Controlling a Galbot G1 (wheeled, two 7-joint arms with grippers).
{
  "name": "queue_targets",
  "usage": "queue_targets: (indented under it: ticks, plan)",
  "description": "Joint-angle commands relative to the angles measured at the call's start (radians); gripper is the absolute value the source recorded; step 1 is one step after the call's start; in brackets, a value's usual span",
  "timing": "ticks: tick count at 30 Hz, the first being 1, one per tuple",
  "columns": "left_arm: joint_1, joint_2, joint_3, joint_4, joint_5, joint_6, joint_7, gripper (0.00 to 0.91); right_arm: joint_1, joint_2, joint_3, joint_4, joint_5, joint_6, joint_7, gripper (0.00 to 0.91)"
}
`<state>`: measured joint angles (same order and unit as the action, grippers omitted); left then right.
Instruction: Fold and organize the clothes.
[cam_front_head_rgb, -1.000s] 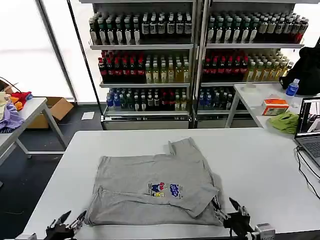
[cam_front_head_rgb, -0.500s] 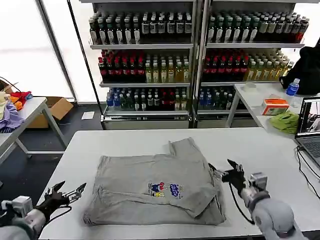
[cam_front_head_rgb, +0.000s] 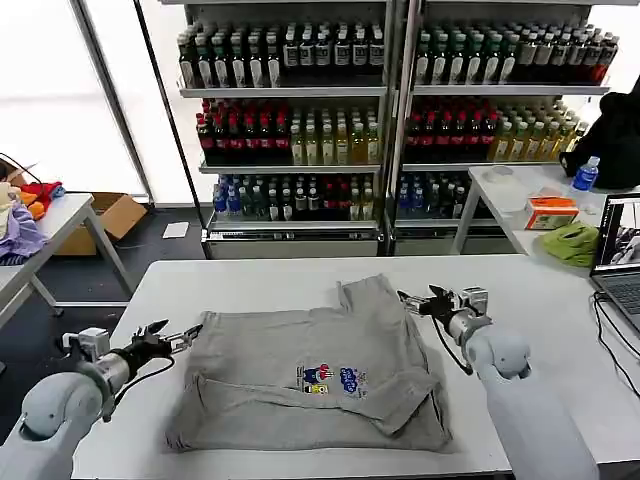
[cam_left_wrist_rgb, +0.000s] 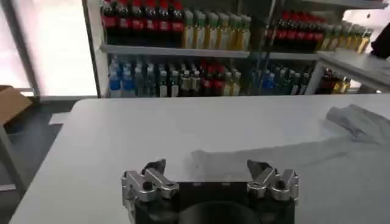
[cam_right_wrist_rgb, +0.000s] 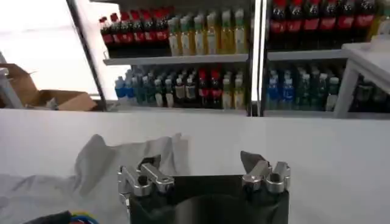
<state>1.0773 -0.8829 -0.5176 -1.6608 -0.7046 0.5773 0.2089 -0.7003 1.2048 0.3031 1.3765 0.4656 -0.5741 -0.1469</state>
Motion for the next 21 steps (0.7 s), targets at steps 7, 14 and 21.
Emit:
queue_targets:
  ticks: [7,14,21]
  plan:
    - [-0.285,-0.030,0.236,0.278,0.005,-0.001,0.016,0.907,0.158,0.112,-0.065,-0.235,-0.040,-0.004,-0.017,0.907]
    - [-0.286,-0.050,0.243,0.313,0.010,-0.001,0.016,0.907,0.184,0.139,-0.084,-0.296,-0.065,-0.004,-0.013,0.907]
    - [-0.267,-0.050,0.243,0.318,0.010,-0.001,0.021,0.705,0.204,0.144,-0.100,-0.325,-0.073,-0.003,-0.016,0.484]
